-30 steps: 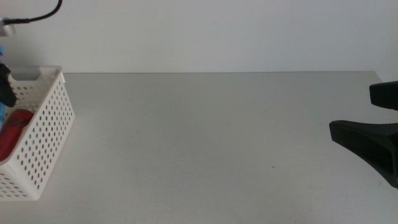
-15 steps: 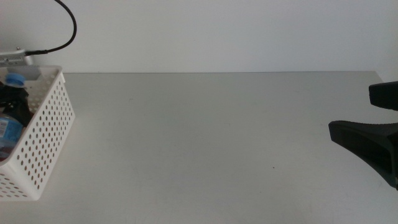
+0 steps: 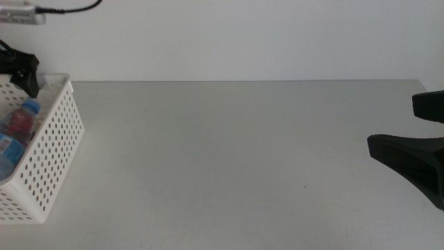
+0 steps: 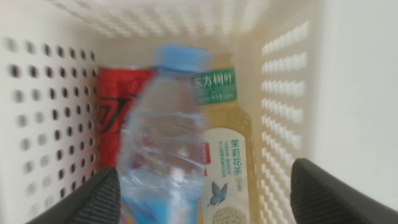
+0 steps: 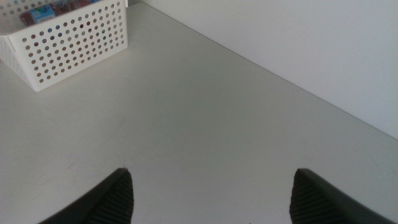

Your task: Use arms to grab the bottles and put them into the dustbin to the left of the table.

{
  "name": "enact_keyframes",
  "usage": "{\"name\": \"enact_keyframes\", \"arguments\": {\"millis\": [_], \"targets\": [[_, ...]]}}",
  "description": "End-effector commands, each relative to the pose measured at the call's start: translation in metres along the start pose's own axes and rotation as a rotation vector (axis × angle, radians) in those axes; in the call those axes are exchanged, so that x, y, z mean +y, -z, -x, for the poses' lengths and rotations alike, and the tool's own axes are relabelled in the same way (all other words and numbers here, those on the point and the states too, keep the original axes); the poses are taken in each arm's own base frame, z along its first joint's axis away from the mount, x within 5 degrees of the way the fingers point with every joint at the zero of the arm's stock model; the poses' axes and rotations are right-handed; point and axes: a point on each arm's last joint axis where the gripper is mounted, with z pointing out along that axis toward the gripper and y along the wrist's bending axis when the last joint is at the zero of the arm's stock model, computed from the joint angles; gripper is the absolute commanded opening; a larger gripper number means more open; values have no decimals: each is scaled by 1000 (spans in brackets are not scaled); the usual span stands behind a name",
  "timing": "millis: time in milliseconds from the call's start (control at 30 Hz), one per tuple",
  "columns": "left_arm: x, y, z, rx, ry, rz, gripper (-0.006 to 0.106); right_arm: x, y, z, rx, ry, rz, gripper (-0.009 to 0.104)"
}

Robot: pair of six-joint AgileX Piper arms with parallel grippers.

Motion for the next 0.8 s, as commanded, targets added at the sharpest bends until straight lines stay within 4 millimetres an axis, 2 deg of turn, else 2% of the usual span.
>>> {"name": "enact_keyframes", "arguments": {"millis": [0,133,267,467,600,767], "targets": [[-12,66,-10,-105,33,-4,94,-2,7,16,-105,13,-19,64],[-30,110,-18,-249,2,-31,94,-2,7,16,-105,13,-19,64],[-46,152,-35,-350,-79,-19,94,-2,7,16,-105,13,-19,64],[-75,209,-72,-509,-162,-37,94,-2,7,16,-105,13,-19,64],[-87,226,-109,-640,-190,-28,94,-2,7,16,-105,13,-19,64],[-95,229,-164,-879,-195,-50,94,-2,7,16,-105,13,-19,64]]}}
